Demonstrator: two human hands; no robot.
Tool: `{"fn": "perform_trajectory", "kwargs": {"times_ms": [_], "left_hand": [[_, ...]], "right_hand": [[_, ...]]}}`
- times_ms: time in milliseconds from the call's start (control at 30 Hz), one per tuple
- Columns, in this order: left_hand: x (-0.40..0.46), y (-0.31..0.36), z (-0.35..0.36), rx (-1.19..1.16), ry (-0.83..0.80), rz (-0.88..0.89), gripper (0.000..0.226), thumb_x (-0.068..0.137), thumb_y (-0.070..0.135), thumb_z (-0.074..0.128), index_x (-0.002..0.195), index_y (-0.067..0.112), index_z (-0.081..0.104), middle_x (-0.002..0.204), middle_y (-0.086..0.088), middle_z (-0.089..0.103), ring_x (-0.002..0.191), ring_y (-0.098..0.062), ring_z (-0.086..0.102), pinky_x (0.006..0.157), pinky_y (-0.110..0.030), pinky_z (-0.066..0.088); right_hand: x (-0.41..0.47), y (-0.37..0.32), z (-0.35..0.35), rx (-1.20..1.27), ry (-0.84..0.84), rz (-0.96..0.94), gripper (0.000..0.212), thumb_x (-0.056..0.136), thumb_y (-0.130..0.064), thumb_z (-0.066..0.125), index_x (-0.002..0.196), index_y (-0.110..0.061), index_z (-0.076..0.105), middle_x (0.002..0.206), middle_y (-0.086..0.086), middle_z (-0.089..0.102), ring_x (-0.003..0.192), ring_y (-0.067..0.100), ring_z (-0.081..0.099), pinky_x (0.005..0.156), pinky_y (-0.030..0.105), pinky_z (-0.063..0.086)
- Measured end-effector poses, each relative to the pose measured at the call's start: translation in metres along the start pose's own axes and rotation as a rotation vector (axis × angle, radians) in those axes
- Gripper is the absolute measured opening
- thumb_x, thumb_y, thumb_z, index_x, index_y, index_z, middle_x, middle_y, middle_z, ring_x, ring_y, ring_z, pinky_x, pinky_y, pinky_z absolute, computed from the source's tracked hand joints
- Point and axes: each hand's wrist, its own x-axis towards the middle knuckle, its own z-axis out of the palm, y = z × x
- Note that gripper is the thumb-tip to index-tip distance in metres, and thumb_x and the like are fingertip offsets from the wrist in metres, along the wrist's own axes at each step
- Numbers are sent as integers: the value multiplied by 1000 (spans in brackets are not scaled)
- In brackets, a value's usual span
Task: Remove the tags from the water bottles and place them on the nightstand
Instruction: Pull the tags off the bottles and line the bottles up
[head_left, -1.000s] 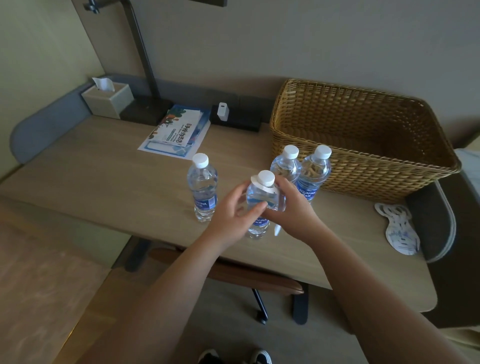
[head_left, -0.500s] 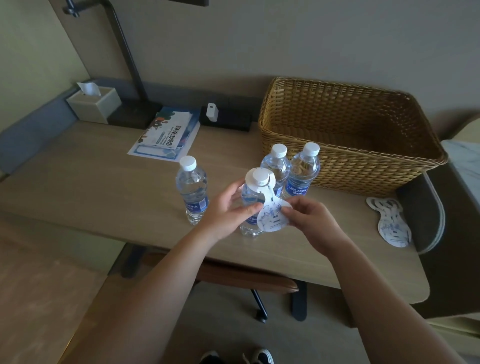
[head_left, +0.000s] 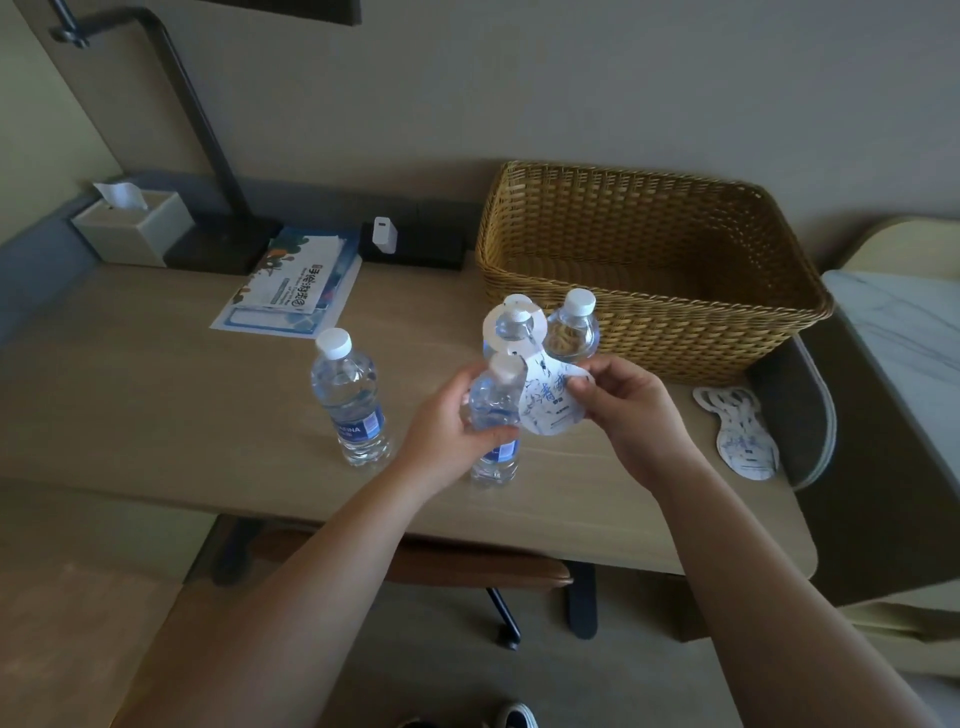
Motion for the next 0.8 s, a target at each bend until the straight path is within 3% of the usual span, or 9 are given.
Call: {"fn": "perform_trajectory", "kwargs": {"times_ms": [100,233,367,533,667,800], "left_hand": [[4,3,12,61,9,25,69,67,32,87,117,54,45,119,16,64,110,-5,62,94,-33,52],[12,10,29,94,-19,78,67,66,32,87,107,64,46,111,21,64,103,1,63,89,-22,53],[20,15,48,55,-65,113,66,71,22,85,120,46,50,118,13,64,104,-9,65,93,-37,54],[24,16,63,20,-101,130,64,73,16,83,123,40,51,125,14,59,116,-10,59,97,-36,52],[26,11,66,-7,-119,114,65,73,17,82,128,32,51,124,15,61,117,-10,59,97,-35,52],[27,11,65,-19,-136,124,69,67,36,80,129,33,51,124,15,62,118,-11,60,94,-34,54]], "right_hand": [[-8,7,-23,58,163,43,5,86,-14,65,87,-16,69,90,6,74,83,19,68,72,32,58],[-19,23,-70,75,387,128,8,90,-15,61,97,-15,66,93,6,74,83,17,69,72,33,57],[-27,43,-129,45,614,214,13,93,-20,59,105,-21,64,98,1,72,88,14,71,74,32,57],[-16,66,-187,-49,928,316,22,91,-23,61,112,-15,64,103,5,69,90,16,67,70,28,55],[3,78,-209,-182,979,327,21,91,-22,60,110,-13,66,104,6,68,89,17,63,63,22,45],[13,83,-213,-442,915,342,28,91,-21,60,118,-11,62,112,8,65,101,22,61,77,26,43]]}}
